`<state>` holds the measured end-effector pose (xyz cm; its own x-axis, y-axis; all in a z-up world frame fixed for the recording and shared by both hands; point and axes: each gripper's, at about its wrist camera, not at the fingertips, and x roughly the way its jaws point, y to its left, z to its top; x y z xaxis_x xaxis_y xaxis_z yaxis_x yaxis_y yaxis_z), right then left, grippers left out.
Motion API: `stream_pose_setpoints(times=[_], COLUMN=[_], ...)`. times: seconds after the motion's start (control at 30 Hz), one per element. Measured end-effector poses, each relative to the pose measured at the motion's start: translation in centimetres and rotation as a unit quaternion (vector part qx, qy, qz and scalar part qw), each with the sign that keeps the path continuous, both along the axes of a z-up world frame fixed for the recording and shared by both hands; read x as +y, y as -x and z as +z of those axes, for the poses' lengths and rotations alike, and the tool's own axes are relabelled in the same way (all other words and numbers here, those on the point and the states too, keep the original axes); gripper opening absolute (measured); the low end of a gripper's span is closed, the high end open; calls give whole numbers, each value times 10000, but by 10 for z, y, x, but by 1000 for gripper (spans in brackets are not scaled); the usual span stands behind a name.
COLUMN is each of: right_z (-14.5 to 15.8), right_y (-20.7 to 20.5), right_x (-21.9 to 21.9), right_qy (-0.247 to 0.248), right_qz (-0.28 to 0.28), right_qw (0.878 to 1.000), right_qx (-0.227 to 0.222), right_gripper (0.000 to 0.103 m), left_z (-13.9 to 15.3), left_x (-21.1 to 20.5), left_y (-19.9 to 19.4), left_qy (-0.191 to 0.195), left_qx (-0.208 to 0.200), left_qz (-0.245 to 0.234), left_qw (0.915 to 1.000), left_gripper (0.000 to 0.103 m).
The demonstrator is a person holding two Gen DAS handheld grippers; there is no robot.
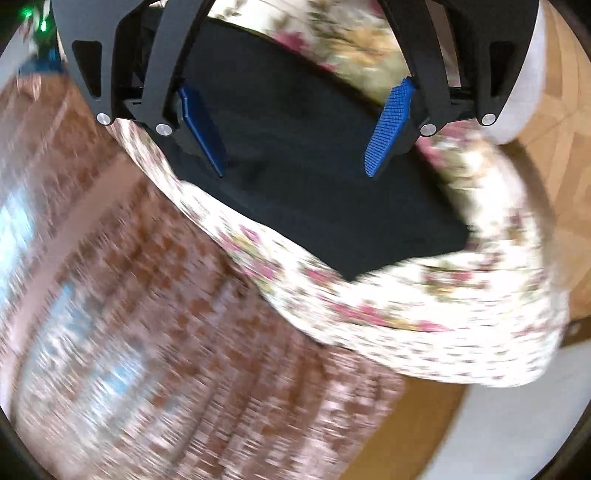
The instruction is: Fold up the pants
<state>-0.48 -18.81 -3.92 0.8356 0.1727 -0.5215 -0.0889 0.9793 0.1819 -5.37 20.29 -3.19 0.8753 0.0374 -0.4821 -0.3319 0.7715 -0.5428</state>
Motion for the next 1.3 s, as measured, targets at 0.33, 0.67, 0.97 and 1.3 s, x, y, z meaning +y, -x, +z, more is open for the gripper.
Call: stream_pose_setpoints(times=[0.33, 0.67, 0.97, 1.3], right_z=[0, 1, 2, 3], right_y=[0, 0, -1, -2], right_x=[1, 5, 10, 17], right_qy=[-77, -189, -231, -187], right_qz=[8, 50, 174, 292], right_qw=[10000, 9998, 9996, 9993], right_qx=[-5, 2, 79, 148], right_gripper=[52, 60, 73, 88], left_z=[-38, -57, -41, 47], left_x=[63, 78, 80, 22], left_y=[7, -20, -22, -31], left_qy=[1293, 1665, 1469, 681], left_qx=[187, -9, -31, -1002], left_qz=[195, -62, -34, -1004], left_qw=[9912, 9860, 9891, 9876], left_gripper=[74, 60, 14, 13])
